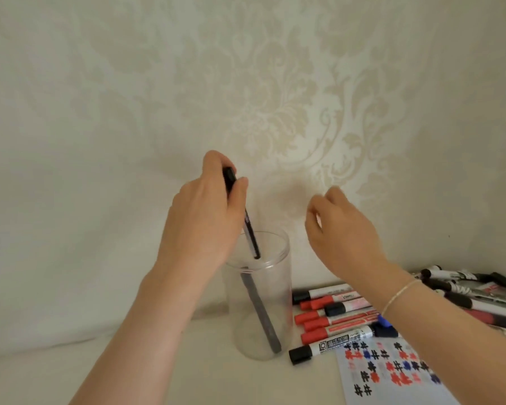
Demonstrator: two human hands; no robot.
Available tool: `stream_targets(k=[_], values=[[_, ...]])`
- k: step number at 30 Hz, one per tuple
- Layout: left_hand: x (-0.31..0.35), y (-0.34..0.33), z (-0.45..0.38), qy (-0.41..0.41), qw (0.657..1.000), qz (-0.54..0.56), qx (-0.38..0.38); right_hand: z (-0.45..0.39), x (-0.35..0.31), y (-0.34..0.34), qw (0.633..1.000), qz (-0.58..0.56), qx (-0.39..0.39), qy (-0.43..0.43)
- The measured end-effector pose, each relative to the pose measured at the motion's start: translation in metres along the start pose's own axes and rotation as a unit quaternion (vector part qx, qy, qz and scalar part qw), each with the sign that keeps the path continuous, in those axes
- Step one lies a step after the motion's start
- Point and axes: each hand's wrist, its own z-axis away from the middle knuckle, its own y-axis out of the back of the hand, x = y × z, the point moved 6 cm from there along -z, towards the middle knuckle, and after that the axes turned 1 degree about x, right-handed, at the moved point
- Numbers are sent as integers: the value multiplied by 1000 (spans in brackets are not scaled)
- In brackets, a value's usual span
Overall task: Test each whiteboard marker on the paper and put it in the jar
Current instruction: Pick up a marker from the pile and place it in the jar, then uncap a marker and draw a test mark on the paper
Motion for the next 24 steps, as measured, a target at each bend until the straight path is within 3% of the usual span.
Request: stream_targets(k=[3, 5, 8, 13, 17, 22, 24], values=[[-6, -24, 0, 12, 990, -44, -132, 30, 33, -53, 969, 69, -236, -31], [-9, -45, 5, 42, 971, -28, -234, 56, 39, -79, 943, 39, -329, -25], [-12, -65, 10, 43, 948, -34, -312, 73, 36, -96, 937, 38, -346, 18], [-17, -80, 10, 45, 916, -94, -387, 69, 35, -99, 935, 141, -323, 46], [-16, -93, 9, 64, 863, -88, -494, 66, 39, -100, 927, 178, -329, 35], [-24, -115, 15, 103, 790, -74, -599, 61, 43, -102, 927, 115, -357, -2], [-24, -117, 18, 116, 776, -70, -616, 61, 44, -101, 930, 97, -355, -9]])
